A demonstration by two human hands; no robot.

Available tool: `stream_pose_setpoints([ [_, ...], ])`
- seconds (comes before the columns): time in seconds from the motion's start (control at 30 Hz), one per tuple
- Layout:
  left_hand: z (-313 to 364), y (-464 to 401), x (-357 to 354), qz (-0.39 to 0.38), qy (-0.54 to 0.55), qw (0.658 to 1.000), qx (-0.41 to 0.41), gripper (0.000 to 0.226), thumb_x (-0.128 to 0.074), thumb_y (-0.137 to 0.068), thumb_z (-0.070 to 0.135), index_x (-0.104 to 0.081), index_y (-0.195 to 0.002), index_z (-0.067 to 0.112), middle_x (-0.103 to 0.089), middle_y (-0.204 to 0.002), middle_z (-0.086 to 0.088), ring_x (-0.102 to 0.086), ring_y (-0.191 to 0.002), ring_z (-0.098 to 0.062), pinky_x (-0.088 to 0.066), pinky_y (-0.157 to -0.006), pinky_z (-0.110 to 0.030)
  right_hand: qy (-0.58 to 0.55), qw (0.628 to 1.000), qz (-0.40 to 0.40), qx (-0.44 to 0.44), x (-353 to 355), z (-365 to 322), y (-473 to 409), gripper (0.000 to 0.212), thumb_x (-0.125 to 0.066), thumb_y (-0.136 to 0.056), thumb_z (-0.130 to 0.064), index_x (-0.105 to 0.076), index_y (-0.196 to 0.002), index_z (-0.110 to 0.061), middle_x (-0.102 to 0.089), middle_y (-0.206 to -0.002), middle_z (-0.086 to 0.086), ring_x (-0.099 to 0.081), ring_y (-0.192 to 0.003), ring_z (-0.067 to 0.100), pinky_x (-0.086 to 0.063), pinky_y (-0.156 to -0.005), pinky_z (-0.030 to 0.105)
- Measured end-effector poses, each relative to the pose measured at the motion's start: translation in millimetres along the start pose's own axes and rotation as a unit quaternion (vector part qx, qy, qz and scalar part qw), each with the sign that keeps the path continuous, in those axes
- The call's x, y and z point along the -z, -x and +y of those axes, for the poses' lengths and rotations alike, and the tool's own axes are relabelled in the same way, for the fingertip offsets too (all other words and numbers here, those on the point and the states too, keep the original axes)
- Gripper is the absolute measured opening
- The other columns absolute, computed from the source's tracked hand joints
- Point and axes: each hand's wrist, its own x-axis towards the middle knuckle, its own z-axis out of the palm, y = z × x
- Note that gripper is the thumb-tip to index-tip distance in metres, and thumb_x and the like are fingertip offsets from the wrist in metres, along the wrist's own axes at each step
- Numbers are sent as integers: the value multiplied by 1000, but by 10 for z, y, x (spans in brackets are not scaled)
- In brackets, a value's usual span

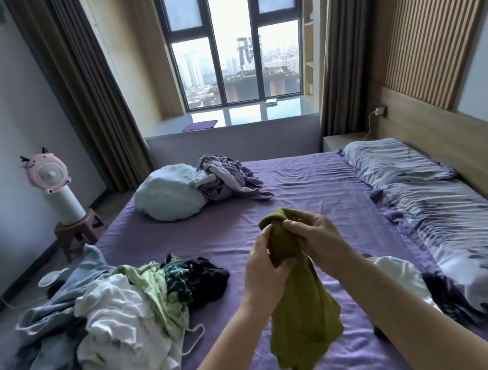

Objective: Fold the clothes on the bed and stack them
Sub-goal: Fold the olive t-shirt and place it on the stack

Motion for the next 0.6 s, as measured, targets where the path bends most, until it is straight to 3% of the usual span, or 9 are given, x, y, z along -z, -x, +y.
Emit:
stream_pose_setpoints([
  [0.1,21,-107,34,38,35,999,-4,37,-75,-79,11,-59,-106,30,-67,-96,8,-64,-92,-15,-52,-88,-41,223,974,7,50,193,83,53,43,-69,-86,-16,-56,-126,-20,-66,-112,0,-63,-103,12,-52,-88,27],
  [0.2,61,-249,57,70,108,991,38,26,-76,-78,9,-63,-92,27,-70,-88,2,-66,-86,-16,-54,-86,-42,252,965,-38,56,383,357,286,54,-77,-77,-21,-51,-124,-33,-66,-110,-14,-62,-104,4,-51,-84,21],
  [0.27,94,-359,56,81,189,973,106,25,-75,-79,5,-63,-97,19,-69,-94,-8,-67,-92,-26,-54,-88,-46,280,959,-27,42,408,570,421,62,-78,-77,-16,-45,-127,-34,-65,-108,-12,-64,-100,7,-53,-81,23],
  [0.33,133,-468,71,40,279,943,177,33,-71,-81,0,-59,-110,8,-65,-101,-14,-66,-95,-33,-55,-86,-46,321,944,31,69,401,674,449,46,-72,-82,-11,-53,-115,-36,-67,-96,-10,-65,-91,10,-51,-77,24],
  [0.37,155,-506,100,6,298,935,192,39,-69,-82,-2,-55,-118,6,-63,-101,-13,-66,-89,-30,-57,-80,-41,324,940,59,94,393,660,427,37,-70,-83,-9,-57,-103,-38,-68,-86,-14,-63,-84,4,-48,-71,20],
  [0.47,179,-526,246,-101,184,969,133,57,-70,-84,7,-44,-134,14,-61,-109,-10,-65,-82,-12,-55,-63,-19,311,932,114,148,379,498,283,20,-67,-86,-11,-64,-85,-31,-68,-73,-15,-60,-69,-2,-45,-64,23],
  [0.53,99,-459,307,-165,143,971,92,69,-71,-83,12,-35,-141,24,-57,-120,-8,-65,-90,-6,-52,-69,-15,263,940,160,148,391,383,156,10,-68,-86,-16,-65,-85,-25,-70,-77,-8,-64,-73,8,-49,-70,30],
  [0.6,-7,-329,291,-219,175,956,87,81,-73,-80,7,-27,-143,32,-54,-124,-3,-66,-93,-3,-53,-74,-18,206,949,208,117,414,296,20,5,-68,-87,-22,-63,-85,-21,-70,-81,0,-65,-78,17,-52,-74,37],
])
